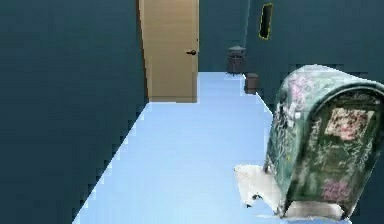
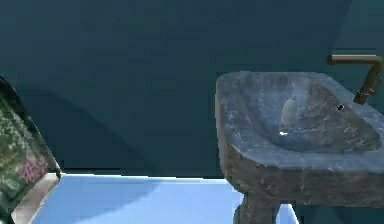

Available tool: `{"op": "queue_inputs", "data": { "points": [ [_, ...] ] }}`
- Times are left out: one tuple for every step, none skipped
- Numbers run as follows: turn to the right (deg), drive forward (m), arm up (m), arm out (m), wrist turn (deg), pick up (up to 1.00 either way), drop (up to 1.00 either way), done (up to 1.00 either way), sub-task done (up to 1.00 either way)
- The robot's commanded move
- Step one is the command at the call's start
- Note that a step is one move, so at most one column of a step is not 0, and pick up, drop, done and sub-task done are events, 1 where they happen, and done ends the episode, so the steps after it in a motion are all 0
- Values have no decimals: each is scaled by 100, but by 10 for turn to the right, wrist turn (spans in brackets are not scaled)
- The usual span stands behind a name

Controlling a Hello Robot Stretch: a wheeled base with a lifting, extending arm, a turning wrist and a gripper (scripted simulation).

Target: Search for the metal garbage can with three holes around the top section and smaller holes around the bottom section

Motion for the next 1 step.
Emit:
{"op": "queue_inputs", "data": {
  "points": [
    [0,75,0,0,0,0,0,0,0]
  ]
}}
